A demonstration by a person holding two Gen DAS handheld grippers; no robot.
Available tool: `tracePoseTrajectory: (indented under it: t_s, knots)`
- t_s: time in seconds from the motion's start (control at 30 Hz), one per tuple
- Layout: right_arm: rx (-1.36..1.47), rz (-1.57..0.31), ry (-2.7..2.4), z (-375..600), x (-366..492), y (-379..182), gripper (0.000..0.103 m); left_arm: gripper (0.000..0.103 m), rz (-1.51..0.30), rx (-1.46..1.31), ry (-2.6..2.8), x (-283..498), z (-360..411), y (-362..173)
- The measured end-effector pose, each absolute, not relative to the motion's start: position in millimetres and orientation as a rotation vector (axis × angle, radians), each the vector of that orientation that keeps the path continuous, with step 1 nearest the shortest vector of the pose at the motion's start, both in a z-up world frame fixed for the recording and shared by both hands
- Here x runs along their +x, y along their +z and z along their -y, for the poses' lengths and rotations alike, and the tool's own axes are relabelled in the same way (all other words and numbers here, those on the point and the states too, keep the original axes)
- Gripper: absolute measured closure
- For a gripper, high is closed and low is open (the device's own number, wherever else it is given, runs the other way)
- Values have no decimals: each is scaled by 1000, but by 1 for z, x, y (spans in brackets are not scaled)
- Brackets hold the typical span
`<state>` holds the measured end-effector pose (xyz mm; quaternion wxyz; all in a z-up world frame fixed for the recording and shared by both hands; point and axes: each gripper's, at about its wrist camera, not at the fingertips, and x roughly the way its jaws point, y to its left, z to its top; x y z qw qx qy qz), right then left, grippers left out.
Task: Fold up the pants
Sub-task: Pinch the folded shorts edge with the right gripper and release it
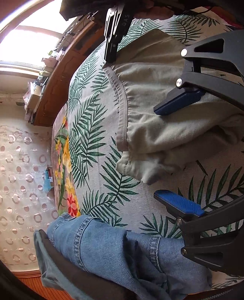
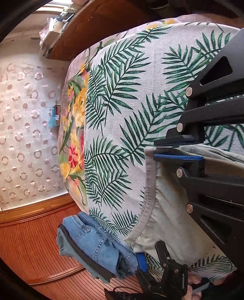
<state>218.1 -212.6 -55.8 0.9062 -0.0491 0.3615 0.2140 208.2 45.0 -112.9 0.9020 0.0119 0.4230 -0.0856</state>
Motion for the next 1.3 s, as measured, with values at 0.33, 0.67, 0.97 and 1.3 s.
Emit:
tracePoseTrajectory:
  t_s: [0.33,0.67,0.97,1.3]
  knots:
    - [-172,-794,443,216,187,-63,59,20,-889,18,-181,212,-45,-120]
    - [-155,-808,425,224,177,-64,58,9,-902,20,-157,217,-45,-123]
    - [-154,-805,443,218,177,-66,58,5,-910,16,-149,222,-50,-125]
    - [-121,-816,462,211,193,-68,58,31,-892,-61,-221,219,-56,-118]
